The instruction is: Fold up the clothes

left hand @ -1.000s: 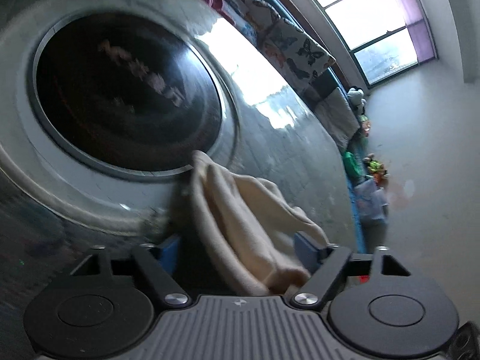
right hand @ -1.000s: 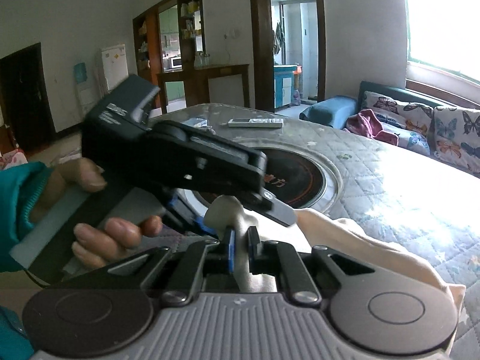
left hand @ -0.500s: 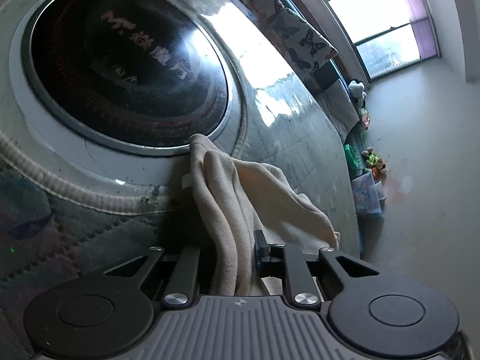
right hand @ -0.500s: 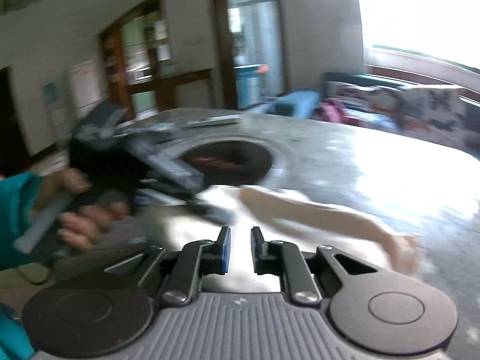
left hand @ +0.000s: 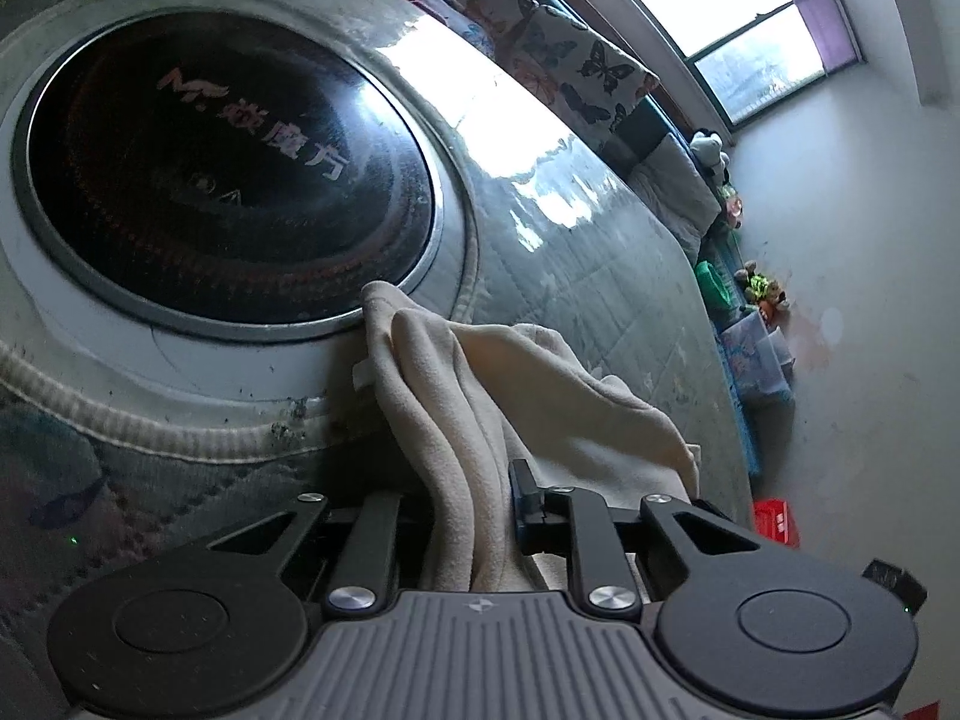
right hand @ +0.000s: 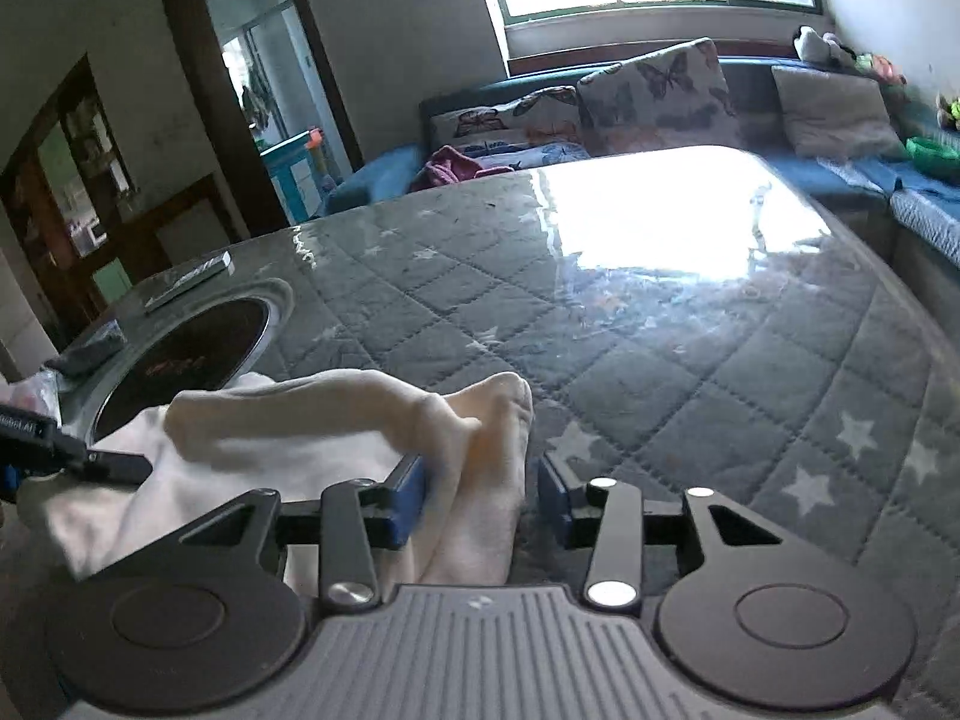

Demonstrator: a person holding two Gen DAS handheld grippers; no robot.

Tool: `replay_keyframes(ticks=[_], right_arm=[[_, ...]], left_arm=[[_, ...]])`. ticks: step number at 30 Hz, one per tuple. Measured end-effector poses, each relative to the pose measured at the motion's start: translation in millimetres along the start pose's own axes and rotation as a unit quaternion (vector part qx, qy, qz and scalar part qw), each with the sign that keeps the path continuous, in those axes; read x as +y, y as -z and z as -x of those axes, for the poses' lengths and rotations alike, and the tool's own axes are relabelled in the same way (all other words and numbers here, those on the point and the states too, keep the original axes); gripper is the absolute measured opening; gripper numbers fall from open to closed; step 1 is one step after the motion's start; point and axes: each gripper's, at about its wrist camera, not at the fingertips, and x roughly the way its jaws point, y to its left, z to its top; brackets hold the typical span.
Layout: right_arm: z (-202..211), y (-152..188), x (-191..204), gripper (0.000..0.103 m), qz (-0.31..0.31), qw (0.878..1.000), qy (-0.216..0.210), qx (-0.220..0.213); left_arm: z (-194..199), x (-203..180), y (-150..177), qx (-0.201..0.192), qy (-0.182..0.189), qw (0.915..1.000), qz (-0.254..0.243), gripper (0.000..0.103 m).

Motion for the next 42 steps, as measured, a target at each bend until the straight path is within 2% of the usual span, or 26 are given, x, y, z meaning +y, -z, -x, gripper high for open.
replay_keyframes(ticks=[4,6,7,8,10,21,32,37,42], right_arm=[[-1.4,1.0,-4.3,0.040,-0.015,1.000,-0.016,-0.005],[-1.2,1.9,-0.9,0.032,-0.012,1.000,-0.019,-0.005],[-1.9,1.7,-0.5,0.018,-0.013,1.000,-0.021,-0.004],[-2.2,1.5,-0.1,0.013,-0.015,1.000,-0.025,-0.004],[0.1,1.4,2.5,0.011,-0.011,1.000,-0.026,-0.008],[53.4,-15.5,15.2,0.010,0.031,0.997,0.001,-0.065],[112.7,-45.5,-24.7,0.010,0.049,0.988,0.101,-0.108],[133.2,-54.4,-47.0,0.010,0.053,0.981,0.145,-0.118],[138.5,-55.1,-65.6,0.010,0.050,0.978,0.170,-0.113]], left_arm=[[-0.5,-1.0,-0.6,0.003,-0.001,1.0000,-0.003,0.021],[-0.4,-1.9,-0.5,0.004,-0.002,1.0000,-0.006,0.021],[-0.3,-2.5,-0.5,0.004,-0.004,1.0000,-0.008,0.021],[-0.4,-6.5,-0.9,0.003,-0.004,0.9999,-0.015,0.020],[-0.6,-15.5,-1.8,0.000,-0.005,0.9995,-0.031,0.019],[-2.0,-64.8,-6.7,-0.017,-0.006,0.9925,-0.121,0.017],[-44.5,-156.0,2.5,0.000,0.035,0.9778,-0.206,0.017],[-64.0,-190.4,12.7,0.001,0.037,0.9698,-0.241,0.017],[-84.1,-215.6,21.2,0.006,0.034,0.9638,-0.264,0.017]])
